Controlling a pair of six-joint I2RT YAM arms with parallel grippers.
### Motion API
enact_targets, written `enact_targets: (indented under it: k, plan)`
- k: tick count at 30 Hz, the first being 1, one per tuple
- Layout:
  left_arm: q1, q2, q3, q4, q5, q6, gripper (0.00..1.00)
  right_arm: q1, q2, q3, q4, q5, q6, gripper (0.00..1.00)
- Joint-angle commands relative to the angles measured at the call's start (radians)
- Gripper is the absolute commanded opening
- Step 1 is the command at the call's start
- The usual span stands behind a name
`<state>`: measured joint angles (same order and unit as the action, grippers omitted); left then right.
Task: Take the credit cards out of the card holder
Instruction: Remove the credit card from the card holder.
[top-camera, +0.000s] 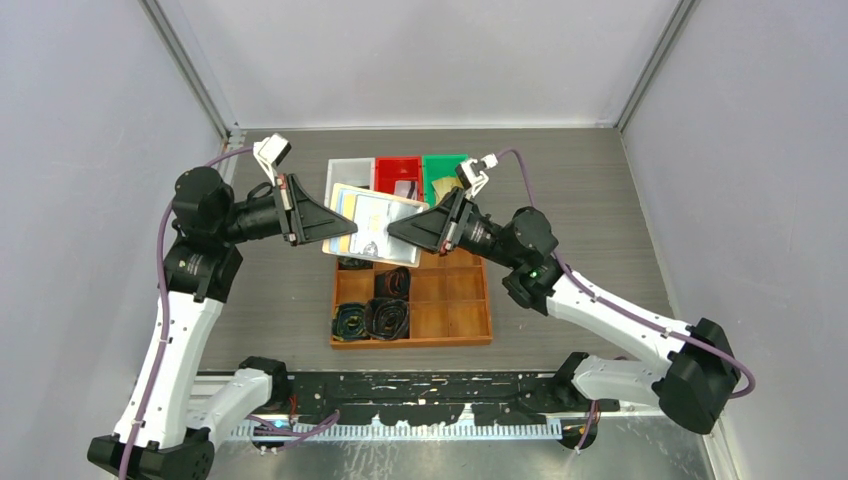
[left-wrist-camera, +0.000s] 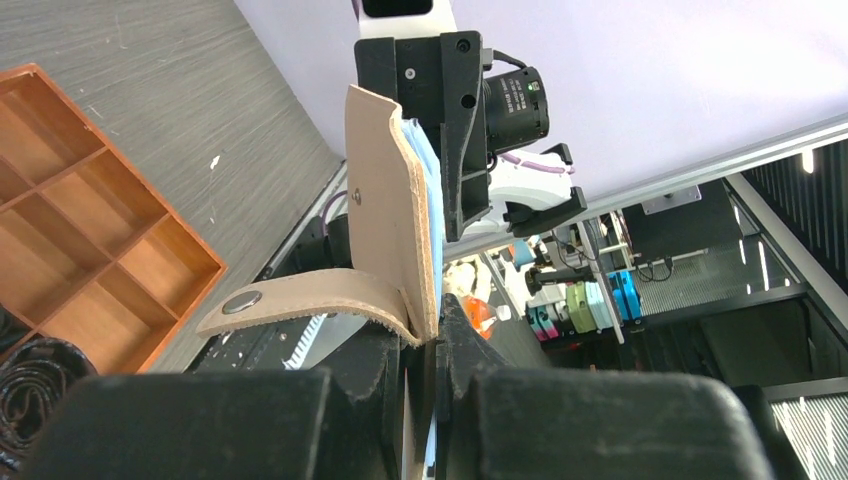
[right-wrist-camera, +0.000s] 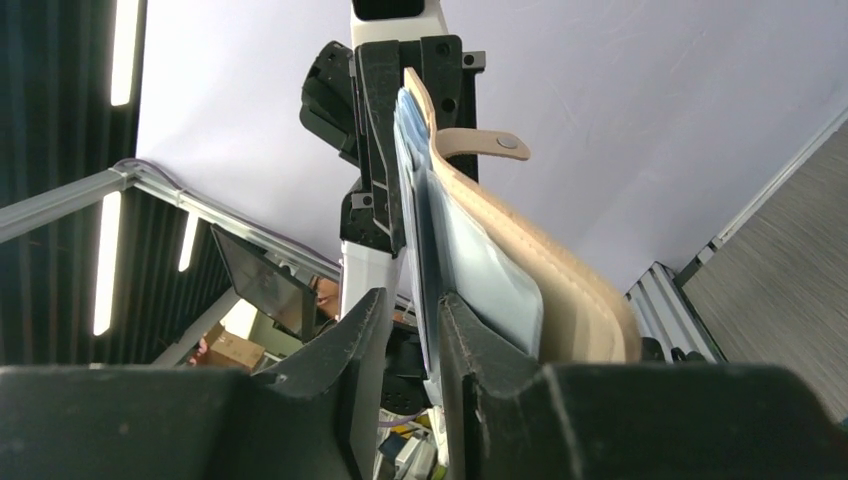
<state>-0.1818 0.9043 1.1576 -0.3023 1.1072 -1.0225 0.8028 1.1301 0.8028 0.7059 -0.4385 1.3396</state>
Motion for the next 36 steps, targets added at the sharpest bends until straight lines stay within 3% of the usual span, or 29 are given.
enact_targets:
  k: [1,6,15,22,27,31,36]
  plan:
    - [0.002,-0.03,0.032,0.081,0.021,-0.02,0.0,-0.006,0.029,0.068,0.105,-0.019,0.026,0.31]
    - [0.004,-0.034,0.03,0.083,0.024,-0.021,0.0,-0.006,0.027,0.06,0.127,-0.011,0.037,0.16]
    - [0.003,-0.04,0.012,0.149,0.0,-0.062,0.02,-0.005,0.023,-0.054,0.296,0.063,0.108,0.07]
    - [0.003,-0.045,0.001,0.154,-0.004,-0.065,0.1,0.0,0.031,-0.034,0.306,0.058,0.101,0.01]
    - [0.005,-0.044,0.008,0.142,-0.004,-0.055,0.04,-0.001,0.011,-0.06,0.281,0.066,0.095,0.01]
    - [0.005,-0.041,0.014,0.122,-0.006,-0.04,0.0,-0.002,-0.047,-0.073,0.149,0.093,0.031,0.01]
    - [0.007,-0.042,0.014,0.096,-0.039,-0.009,0.0,0.022,-0.013,-0.016,0.13,0.064,0.02,0.21]
